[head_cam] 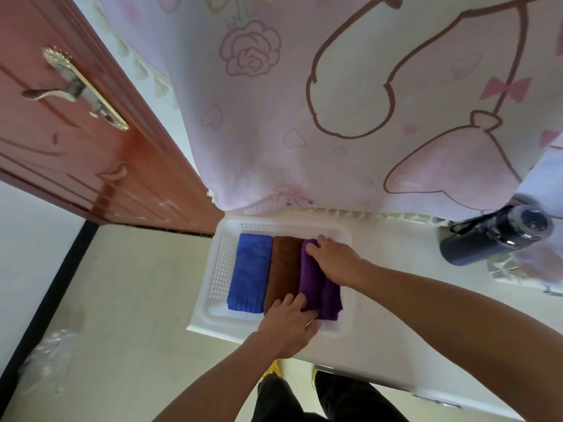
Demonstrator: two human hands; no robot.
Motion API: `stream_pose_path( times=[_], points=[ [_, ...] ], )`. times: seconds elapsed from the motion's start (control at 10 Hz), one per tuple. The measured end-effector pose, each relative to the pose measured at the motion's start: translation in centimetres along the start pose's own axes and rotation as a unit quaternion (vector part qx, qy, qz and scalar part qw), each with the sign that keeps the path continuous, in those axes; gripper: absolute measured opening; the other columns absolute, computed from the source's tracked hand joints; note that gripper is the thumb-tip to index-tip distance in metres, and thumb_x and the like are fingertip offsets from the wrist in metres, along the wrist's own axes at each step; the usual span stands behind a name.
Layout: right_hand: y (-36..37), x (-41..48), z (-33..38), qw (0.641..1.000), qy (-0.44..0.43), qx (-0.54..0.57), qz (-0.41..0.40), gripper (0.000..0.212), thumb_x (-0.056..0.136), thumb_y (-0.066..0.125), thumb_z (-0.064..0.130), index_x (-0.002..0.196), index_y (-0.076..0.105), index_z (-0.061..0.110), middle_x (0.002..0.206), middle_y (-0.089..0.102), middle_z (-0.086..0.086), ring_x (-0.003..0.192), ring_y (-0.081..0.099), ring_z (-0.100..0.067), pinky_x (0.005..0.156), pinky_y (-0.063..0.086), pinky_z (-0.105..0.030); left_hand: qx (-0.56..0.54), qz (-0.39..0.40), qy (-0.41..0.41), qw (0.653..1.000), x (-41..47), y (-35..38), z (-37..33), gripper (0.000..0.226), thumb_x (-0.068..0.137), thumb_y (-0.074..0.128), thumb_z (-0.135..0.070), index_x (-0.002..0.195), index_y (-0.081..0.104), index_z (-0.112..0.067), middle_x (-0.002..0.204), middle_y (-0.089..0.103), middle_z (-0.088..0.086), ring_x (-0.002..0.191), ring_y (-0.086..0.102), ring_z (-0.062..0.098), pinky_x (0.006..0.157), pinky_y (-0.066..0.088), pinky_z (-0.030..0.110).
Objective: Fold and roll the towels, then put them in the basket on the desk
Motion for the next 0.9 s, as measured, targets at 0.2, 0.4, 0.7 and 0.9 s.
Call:
stream_pose_path(
  times=[0.2, 0.4, 0.7, 0.9],
  points=[
    [0.0, -3.0, 0.8, 0.999, 0.017, 0.042, -0.030, 0.049, 0.094, 0.051, 0.015, 0.141, 0.040, 0.020, 0.142, 0.040, -0.007, 0.122, 0.048, -0.025, 0.099, 0.045, -0.035, 0.035, -0.160, -0.006, 0.986, -2.3, -2.3, 4.5, 0.037, 0.090, 0.036, -0.034, 0.115, 0.061, -0.025, 0.114, 0.055, -0.001, 0.104, 0.053, 0.021, 0.088, 0.043, 0.034],
    [4.4, -8.6, 7.6, 0.986, -0.007, 0.092, -0.138, 0.039, 0.096, 0.036, 0.049, 0.124, 0.055, 0.028, 0.124, 0.054, 0.006, 0.108, 0.054, -0.014, 0.091, 0.048, -0.029, 0.063, -0.251, -0.151, 0.954, -6.5, -3.2, 13.5, 0.068, 0.068, 0.080, -0.021, 0.129, 0.055, -0.008, 0.127, 0.059, 0.019, 0.104, 0.063, 0.034, 0.076, 0.055, 0.041],
    [8.2, -9.1, 12.5, 0.986, 0.094, 0.078, -0.117, 0.034, 0.097, 0.033, 0.043, 0.121, 0.054, 0.032, 0.114, 0.059, 0.008, 0.104, 0.052, -0.019, 0.091, 0.043, -0.034, -0.018, -0.136, -0.196, 0.971, -8.1, -1.6, 15.3, 0.070, 0.101, 0.032, -0.036, 0.151, -0.014, -0.019, 0.095, 0.055, -0.002, 0.070, 0.056, 0.010, 0.054, 0.040, 0.021],
    [3.6, -8.7, 12.2, 0.969, 0.108, 0.191, -0.109, 0.033, 0.096, 0.047, 0.042, 0.125, 0.057, 0.030, 0.121, 0.059, 0.007, 0.110, 0.055, -0.013, 0.095, 0.043, -0.026, -0.028, -0.129, -0.166, 0.977, -7.8, -1.3, 16.4, 0.073, 0.100, 0.035, -0.040, 0.150, -0.013, -0.018, 0.095, 0.062, -0.001, 0.073, 0.062, 0.012, 0.065, 0.054, 0.028]
  ],
)
Point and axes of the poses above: each hand's wrist, its own x-axis towards the middle knuckle, its own y-axis out of the palm, z = x × y, the point moved 1 cm from there along x, towards the middle knuckle
